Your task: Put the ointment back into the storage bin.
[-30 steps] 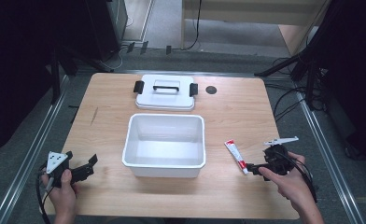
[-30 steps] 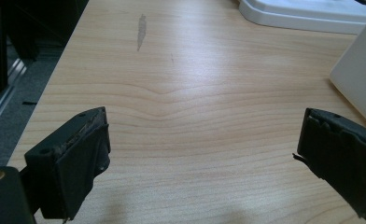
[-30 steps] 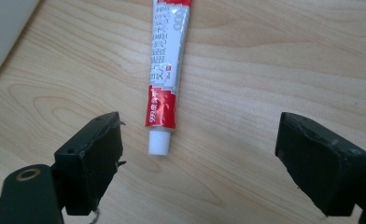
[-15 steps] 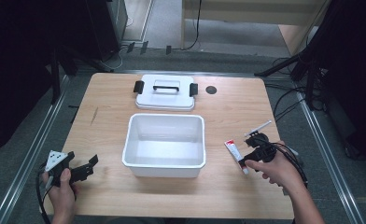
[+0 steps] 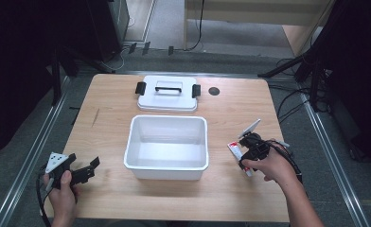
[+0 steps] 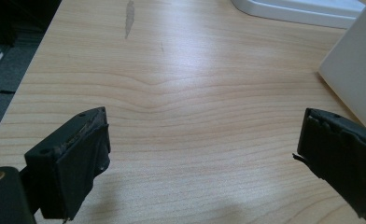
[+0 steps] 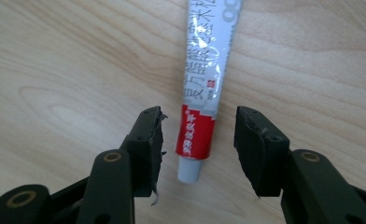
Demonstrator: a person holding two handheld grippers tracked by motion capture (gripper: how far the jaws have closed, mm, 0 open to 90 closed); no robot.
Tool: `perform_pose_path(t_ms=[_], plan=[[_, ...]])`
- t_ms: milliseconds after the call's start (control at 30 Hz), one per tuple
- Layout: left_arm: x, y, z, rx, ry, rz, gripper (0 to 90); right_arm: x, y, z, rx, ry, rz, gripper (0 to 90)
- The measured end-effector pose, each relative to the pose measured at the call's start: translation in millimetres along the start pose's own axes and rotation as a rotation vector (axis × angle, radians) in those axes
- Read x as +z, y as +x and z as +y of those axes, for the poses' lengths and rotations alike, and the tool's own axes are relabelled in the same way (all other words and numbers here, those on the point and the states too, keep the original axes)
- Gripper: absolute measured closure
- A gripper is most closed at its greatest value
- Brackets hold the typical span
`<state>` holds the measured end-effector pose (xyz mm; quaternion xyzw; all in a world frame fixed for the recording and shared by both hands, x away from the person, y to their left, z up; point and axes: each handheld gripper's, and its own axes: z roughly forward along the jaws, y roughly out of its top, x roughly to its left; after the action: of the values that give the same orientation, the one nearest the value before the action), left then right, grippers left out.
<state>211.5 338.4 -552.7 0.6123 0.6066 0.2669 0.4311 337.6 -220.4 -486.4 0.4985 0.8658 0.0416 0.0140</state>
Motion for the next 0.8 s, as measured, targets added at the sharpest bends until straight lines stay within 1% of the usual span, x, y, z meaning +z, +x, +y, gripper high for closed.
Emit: perform_pose_path(t_ms=[33, 67, 100, 167, 200, 233, 267, 367, 467, 500, 667, 800], plan=[[0.0, 0.0, 0.0, 0.0, 0.0, 0.0, 3.0, 0.0, 0.0, 0.0, 0.0, 0.0, 0.0, 55.7], [0.1, -0.1, 0.1, 0.001, 0.002, 0.0, 3.0, 2.3, -0.9, 1.4, 0.016, -0.004, 0.008, 58.8], [0.1, -0.1, 0.1, 0.001, 0.002, 0.0, 3.0, 3.4, -1.3, 2.2, 0.024, 0.0, 0.009, 60.2], [0.2, -0.4, 0.1, 0.004, 0.003, 0.0, 3.0, 5.6, -1.2, 3.7, 0.057, 0.01, 0.019, 63.2], [0.2, -0.4, 0.1, 0.004, 0.003, 0.0, 3.0, 5.6, -1.2, 3.7, 0.057, 0.01, 0.019, 63.2], [0.2, -0.4, 0.0, 0.005, 0.004, -0.002, 3.0, 7.1, -1.3, 4.3, 0.073, 0.018, 0.026, 63.8], [0.1, -0.4, 0.0, 0.006, 0.004, -0.003, 3.0, 10.2, -0.9, 5.7, 0.085, 0.027, 0.043, 64.6], [0.1, -0.3, 0.0, 0.005, 0.005, -0.004, 3.0, 13.7, -0.4, 7.3, 0.087, 0.04, 0.03, 66.5], [0.1, -0.3, 0.1, 0.004, 0.006, -0.004, 3.0, 15.5, 0.1, 8.5, 0.092, 0.043, 0.034, 66.8], [0.2, -0.3, 0.1, 0.004, 0.006, -0.004, 3.0, 16.1, 1.0, 9.7, 0.095, 0.046, 0.033, 69.4], [0.2, -0.3, 0.2, 0.003, 0.009, -0.005, 3.0, 16.6, 1.5, 11.3, 0.099, 0.053, 0.034, 70.3], [0.5, -0.2, 0.3, 0.003, 0.011, -0.007, 3.0, 17.3, 1.9, 11.5, 0.082, 0.054, 0.03, 71.3]])
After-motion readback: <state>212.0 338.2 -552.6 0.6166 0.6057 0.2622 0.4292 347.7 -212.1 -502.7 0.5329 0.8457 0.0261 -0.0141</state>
